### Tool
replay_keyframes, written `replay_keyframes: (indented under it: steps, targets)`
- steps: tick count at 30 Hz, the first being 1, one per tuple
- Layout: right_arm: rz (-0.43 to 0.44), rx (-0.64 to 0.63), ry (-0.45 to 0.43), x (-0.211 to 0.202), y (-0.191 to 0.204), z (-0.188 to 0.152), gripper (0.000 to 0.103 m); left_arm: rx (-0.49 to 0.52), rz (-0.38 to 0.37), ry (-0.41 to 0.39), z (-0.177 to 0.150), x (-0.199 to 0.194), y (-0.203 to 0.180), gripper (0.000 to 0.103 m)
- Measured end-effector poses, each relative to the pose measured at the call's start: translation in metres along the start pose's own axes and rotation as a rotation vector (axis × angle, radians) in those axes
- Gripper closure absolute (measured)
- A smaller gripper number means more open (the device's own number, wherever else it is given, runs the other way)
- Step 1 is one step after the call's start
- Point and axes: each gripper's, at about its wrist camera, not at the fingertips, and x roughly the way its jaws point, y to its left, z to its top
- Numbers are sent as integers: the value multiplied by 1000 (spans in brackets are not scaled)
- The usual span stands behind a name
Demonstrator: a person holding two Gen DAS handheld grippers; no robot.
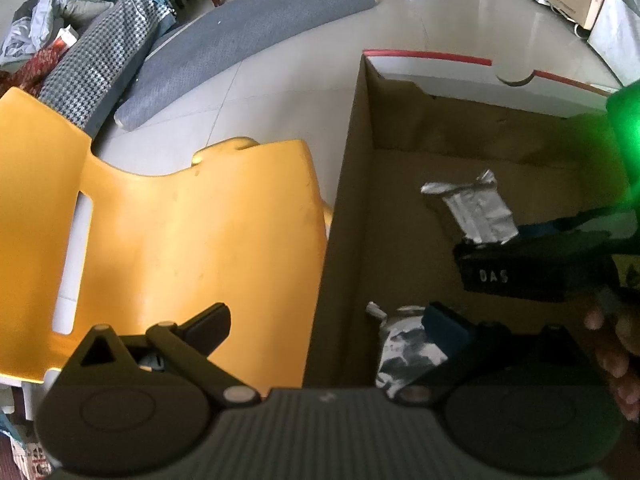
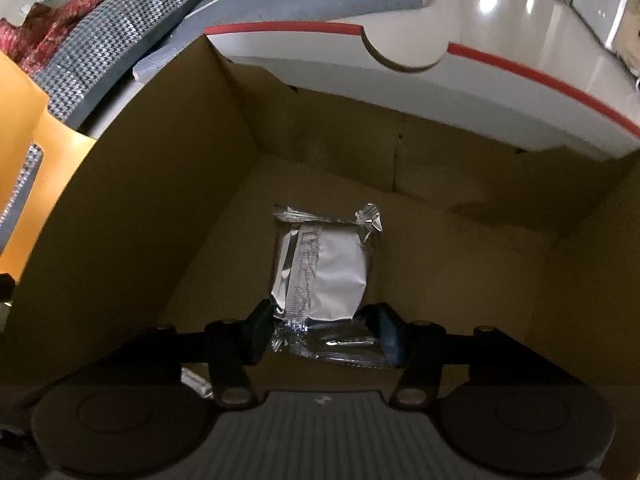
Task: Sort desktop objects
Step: 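Close the right gripper on the silver packet and lift it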
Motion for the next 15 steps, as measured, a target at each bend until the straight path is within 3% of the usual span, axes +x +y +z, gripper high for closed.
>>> replay_keyframes:
  steps: [15]
  targets:
    - [54, 3, -69, -42, -5, -5, 51, 54, -37, -89, 3, -17, -16, 0]
